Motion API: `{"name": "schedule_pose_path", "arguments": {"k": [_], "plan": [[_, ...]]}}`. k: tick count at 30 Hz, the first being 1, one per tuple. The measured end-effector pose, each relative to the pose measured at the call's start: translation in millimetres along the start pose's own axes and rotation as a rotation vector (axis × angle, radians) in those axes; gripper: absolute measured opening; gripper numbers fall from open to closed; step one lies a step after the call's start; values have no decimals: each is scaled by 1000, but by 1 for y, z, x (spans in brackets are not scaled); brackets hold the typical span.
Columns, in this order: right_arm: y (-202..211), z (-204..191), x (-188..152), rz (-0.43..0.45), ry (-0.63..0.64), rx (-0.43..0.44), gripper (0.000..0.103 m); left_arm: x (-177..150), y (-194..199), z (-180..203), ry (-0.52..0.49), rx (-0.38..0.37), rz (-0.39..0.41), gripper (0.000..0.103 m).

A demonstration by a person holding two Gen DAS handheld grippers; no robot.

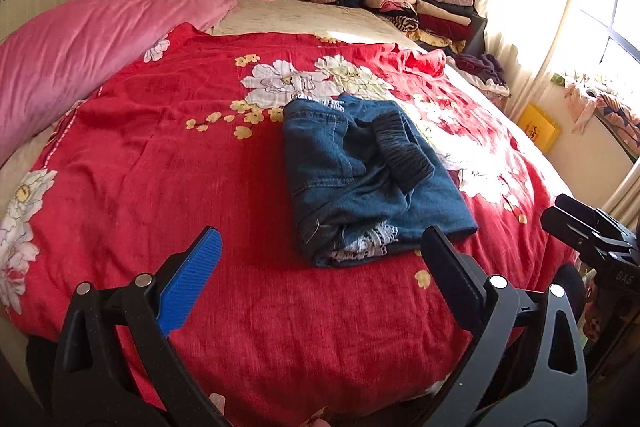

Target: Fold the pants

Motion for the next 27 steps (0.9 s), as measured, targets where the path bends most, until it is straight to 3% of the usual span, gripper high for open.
{"name": "schedule_pose_path", "arguments": {"k": [6,27], "plan": [[-10,5,-20,-73,1,-31,98,-19,-5,-7,30,19,-40,94],[-7,5,-18,-67,1,-23,98,-27,-4,-6,28,34,-70,94]]}}
Point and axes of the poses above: each gripper's, at about its wrist camera, not at the fingertips, and y roughly against the way its jaws point, z to its right, x to its top, the point moved 8 cm from there along -y, roughly the way its jaws point, and after that the axes turned 9 degrees about z, right-handed, at the moved point
